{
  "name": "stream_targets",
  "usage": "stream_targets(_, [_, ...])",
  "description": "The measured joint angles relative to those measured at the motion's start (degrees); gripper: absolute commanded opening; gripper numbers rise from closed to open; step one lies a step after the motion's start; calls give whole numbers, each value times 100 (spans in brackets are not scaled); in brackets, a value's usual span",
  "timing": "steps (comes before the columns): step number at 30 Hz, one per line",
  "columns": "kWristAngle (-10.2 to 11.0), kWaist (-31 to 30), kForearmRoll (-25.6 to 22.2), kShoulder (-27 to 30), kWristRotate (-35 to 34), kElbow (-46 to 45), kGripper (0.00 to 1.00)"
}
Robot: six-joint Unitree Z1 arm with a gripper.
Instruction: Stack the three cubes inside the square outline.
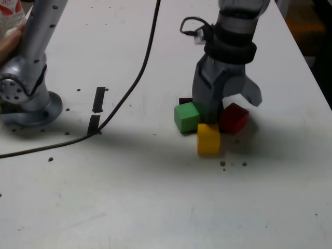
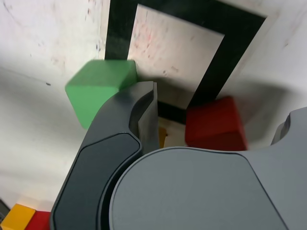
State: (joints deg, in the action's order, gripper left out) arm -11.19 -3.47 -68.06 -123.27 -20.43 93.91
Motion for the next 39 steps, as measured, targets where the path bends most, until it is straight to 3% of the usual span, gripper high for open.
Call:
stream_targets(12, [-130, -258, -8, 110, -157, -255, 95])
stream_targets(29, [-334, -381, 38, 1380, -151, -1588, 95])
stream_targets(39, [406, -395, -108, 1576, 856, -972, 95])
